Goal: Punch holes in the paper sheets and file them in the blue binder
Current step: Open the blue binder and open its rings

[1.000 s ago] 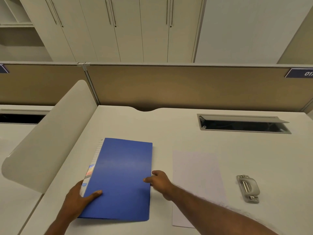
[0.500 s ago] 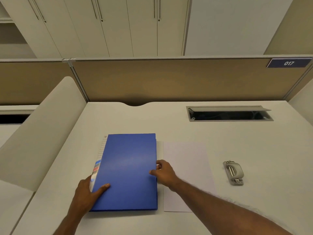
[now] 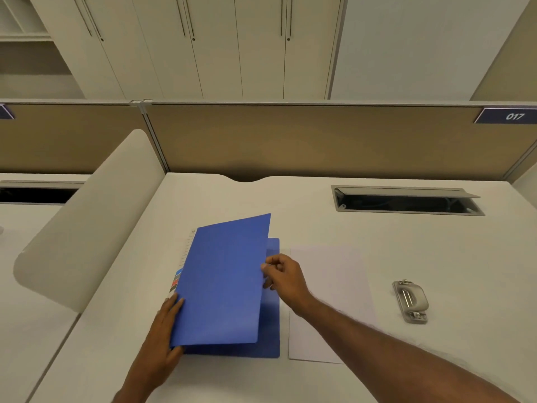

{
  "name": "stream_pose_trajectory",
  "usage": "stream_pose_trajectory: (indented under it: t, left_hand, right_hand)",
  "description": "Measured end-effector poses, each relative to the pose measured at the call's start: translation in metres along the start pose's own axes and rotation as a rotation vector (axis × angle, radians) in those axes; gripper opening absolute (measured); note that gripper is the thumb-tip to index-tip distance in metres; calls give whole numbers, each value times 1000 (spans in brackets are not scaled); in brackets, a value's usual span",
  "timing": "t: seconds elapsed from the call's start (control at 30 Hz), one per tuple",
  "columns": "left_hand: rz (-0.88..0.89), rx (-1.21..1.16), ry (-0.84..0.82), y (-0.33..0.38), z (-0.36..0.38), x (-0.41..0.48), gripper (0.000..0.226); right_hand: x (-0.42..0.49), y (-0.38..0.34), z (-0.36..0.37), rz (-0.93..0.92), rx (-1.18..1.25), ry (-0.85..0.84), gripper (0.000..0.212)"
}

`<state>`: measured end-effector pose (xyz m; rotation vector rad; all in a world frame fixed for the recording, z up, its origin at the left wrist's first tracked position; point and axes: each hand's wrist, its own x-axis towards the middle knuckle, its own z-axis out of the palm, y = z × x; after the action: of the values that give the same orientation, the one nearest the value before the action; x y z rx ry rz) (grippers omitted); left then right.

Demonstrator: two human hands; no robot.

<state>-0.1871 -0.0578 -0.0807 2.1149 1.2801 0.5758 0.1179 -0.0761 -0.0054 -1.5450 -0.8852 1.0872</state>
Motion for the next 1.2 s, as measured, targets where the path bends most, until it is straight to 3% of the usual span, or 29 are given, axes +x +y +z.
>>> stream_pose_trajectory:
  t: [0.1, 0.2, 0.27, 0.47, 0.6, 0.73, 0.8, 0.87, 1.1, 1.2]
  left_hand:
    - [-23, -166, 151, 5, -3, -6, 62]
    - [-170, -322, 332, 19, -4, -6, 42]
    - [-306, -445, 489, 17, -3, -6, 24]
    - [-606, -814, 797, 5, -8, -2, 52]
    - [-784, -747, 1035, -3, -14, -2, 58]
    - [-916, -519, 1245, 11, -19, 0, 39]
    - [-827, -394, 1249, 7, -18, 0, 41]
    - [-714, -263, 1174, 5, -13, -1, 28]
    - [-464, -145, 509, 11, 5, 29, 12]
    - [-475, -174, 321, 16, 5, 46, 21]
  right_hand:
    - [0, -1, 2, 42, 30, -42, 22]
    - [-2, 16, 2, -59, -466, -170, 26]
    - [-6, 28, 2, -70, -793, -357, 47]
    - [-13, 59, 1, -2, -1081, -462, 73]
    - [-14, 62, -4, -66, -1155, -468, 72]
    - [-13, 59, -4, -89, -1186, -467, 71]
    - [-12, 58, -2, -104, -1200, -463, 70]
    - [-11, 57, -1, -116, -1219, -463, 70]
    - [-7, 56, 4, -124, -1263, -472, 69]
    - [-4, 53, 8, -130, -1315, -480, 69]
